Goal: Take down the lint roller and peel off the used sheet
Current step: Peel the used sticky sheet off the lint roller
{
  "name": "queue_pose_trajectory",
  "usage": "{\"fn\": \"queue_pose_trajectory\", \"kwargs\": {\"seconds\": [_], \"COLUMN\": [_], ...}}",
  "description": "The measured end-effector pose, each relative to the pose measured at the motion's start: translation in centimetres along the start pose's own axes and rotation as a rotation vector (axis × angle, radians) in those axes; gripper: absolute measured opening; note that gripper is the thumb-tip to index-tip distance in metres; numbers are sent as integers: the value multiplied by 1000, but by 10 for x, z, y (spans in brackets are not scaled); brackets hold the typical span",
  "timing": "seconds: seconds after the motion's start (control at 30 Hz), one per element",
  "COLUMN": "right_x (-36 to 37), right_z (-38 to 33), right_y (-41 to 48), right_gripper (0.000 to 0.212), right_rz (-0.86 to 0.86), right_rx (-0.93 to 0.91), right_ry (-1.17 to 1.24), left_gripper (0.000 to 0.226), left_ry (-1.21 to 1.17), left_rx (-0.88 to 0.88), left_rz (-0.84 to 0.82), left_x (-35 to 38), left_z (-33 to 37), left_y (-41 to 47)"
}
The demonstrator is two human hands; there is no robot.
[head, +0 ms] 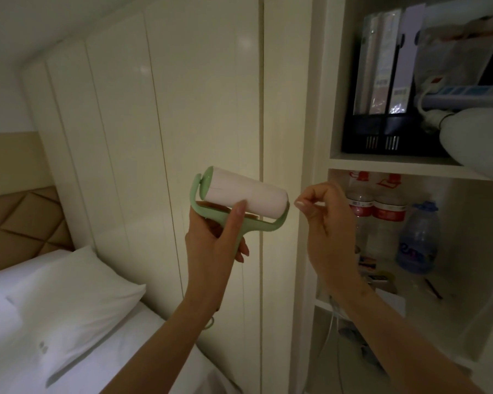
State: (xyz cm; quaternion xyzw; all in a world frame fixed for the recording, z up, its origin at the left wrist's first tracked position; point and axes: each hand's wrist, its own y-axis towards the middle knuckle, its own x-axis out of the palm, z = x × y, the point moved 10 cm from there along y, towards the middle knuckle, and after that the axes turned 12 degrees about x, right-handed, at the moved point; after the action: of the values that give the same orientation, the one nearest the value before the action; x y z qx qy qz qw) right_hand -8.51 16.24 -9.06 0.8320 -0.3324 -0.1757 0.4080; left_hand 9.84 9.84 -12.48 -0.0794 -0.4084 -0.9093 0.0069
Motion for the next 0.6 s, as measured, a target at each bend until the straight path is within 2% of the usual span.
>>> {"fn": "queue_pose_trajectory", "kwargs": {"seconds": [0.17, 0.6], "right_x": [3, -9], "right_z": [0, -3], "right_y": [-1, 3], "right_gripper": [17, 9], "right_rz": [-27, 50], "right_rx": [1, -39], "right_ry": [13, 19], "left_gripper": [53, 54], "left_ry": [-8, 6], "left_rx": [-6, 44], "left_rz": [-10, -43], "left_x": [1, 4], "left_z": [-3, -3], "left_y": [0, 3]}}
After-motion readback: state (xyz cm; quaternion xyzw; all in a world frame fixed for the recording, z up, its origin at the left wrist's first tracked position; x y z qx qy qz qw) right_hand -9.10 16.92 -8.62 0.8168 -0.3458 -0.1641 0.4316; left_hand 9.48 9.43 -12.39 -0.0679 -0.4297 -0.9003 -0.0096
